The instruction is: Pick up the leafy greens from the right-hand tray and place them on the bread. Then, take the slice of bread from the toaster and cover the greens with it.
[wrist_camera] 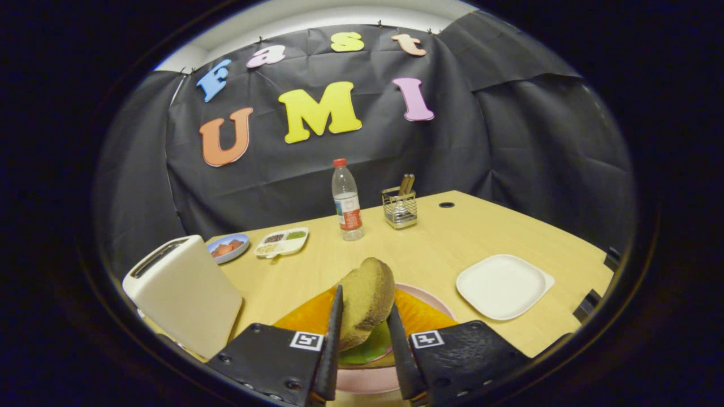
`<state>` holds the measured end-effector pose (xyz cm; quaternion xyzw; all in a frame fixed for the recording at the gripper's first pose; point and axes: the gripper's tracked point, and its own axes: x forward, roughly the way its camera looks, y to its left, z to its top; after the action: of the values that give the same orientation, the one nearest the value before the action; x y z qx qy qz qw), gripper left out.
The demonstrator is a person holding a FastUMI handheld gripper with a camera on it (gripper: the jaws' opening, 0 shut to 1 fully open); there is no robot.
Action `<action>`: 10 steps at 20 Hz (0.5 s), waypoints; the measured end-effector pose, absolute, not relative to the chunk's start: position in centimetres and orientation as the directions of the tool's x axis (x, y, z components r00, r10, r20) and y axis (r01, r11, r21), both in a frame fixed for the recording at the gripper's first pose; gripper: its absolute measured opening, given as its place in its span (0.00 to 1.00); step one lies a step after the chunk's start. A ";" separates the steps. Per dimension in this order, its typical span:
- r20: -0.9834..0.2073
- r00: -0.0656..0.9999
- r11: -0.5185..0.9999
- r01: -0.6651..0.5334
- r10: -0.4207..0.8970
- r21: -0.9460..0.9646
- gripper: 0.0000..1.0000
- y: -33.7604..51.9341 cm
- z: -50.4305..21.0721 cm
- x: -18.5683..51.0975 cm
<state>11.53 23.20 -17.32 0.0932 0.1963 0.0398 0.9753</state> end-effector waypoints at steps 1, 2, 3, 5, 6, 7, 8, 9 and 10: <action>-0.386 0.915 0.980 -0.041 0.116 0.196 0.47 22.9 -17.7 11.6; -0.401 0.909 0.980 -0.040 0.116 0.193 0.53 22.7 -18.2 11.6; -0.414 0.903 0.981 -0.039 0.116 0.190 0.59 22.4 -18.7 11.6; -0.422 0.899 0.982 -0.042 0.118 0.185 0.70 22.1 -19.1 11.5; -0.418 0.902 0.984 -0.043 0.113 0.173 0.76 21.8 -19.0 11.4; -0.414 0.904 0.986 -0.041 0.105 0.160 0.84 21.4 -18.9 11.4; -0.408 0.908 0.987 -0.039 0.099 0.154 0.86 20.9 -18.6 11.3; -0.394 0.914 0.988 -0.034 0.091 0.149 0.89 20.4 -18.0 11.2; -0.368 0.926 0.989 -0.035 0.086 0.144 0.92 19.9 -16.8 11.1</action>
<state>11.12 19.90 -16.82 0.0673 0.1902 0.0311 0.9789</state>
